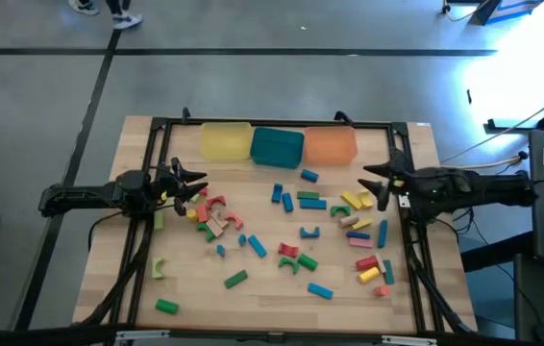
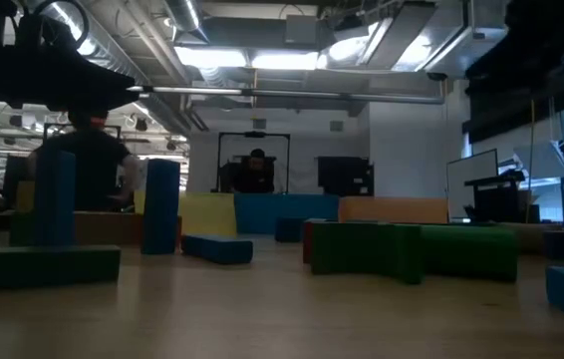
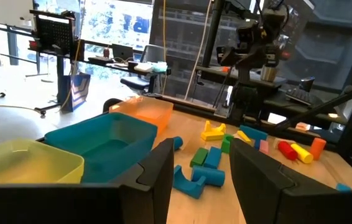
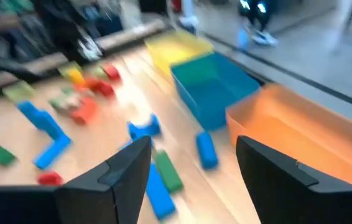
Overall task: Sort blocks by size
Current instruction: Put the yellow arch shape block in the orange bin
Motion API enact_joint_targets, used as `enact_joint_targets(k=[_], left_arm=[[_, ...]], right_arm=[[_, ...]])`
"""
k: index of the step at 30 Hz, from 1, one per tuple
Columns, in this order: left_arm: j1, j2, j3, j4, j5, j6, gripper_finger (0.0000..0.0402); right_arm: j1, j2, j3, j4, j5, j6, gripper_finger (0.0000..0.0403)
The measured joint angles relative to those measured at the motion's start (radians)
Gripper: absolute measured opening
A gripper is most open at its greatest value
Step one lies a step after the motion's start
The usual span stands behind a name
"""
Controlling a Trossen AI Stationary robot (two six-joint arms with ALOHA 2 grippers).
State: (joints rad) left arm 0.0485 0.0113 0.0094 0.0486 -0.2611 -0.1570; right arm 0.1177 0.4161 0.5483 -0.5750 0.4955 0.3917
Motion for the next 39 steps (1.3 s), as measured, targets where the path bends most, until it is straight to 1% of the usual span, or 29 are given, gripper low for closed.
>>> enact_joint_targets(k=[3, 6, 8, 12, 14, 17, 21, 23, 27, 32, 39], left_arm=[[0.0, 0.0, 0.0, 0.0, 0.0, 0.0, 0.0134], [0.0, 0.0, 0.0, 0.0, 0.0, 0.0, 0.0134], [0.0, 0.0, 0.0, 0.0, 0.0, 0.0, 0.0134], [0.0, 0.0, 0.0, 0.0, 0.0, 0.0, 0.0134], [0.0, 0.0, 0.0, 0.0, 0.0, 0.0, 0.0134], [0.0, 0.0, 0.0, 0.0, 0.0, 0.0, 0.0134], [0.0, 0.0, 0.0, 0.0, 0.0, 0.0, 0.0134], [0.0, 0.0, 0.0, 0.0, 0.0, 0.0, 0.0134], [0.0, 0.0, 0.0, 0.0, 0.0, 0.0, 0.0134], [0.0, 0.0, 0.0, 0.0, 0.0, 0.0, 0.0134], [0.0, 0.0, 0.0, 0.0, 0.0, 0.0, 0.0134]], right_arm=[[0.0, 0.103, 0.06, -0.062, 0.041, 0.045, 0.0239], [0.0, 0.206, 0.125, -0.114, 0.094, 0.16, 0.0239], [0.0, 0.271, 0.172, -0.19, 0.115, 0.246, 0.0239], [-0.019, 0.416, 0.266, -0.388, 0.11, 0.41, 0.0239], [-0.047, 0.488, 0.306, -0.483, 0.089, 0.483, 0.0239], [-0.111, 0.581, 0.341, -0.568, 0.045, 0.547, 0.0239], [-0.212, 0.677, 0.348, -0.573, -0.09, 0.549, 0.0239], [-0.256, 0.72, 0.348, -0.572, -0.138, 0.546, 0.0239], [-0.33, 0.787, 0.348, -0.573, -0.169, 0.528, 0.0239], [-0.404, 0.845, 0.348, -0.573, -0.239, 0.49, 0.0239], [-0.457, 0.899, 0.347, -0.571, -0.248, 0.458, 0.0239]])
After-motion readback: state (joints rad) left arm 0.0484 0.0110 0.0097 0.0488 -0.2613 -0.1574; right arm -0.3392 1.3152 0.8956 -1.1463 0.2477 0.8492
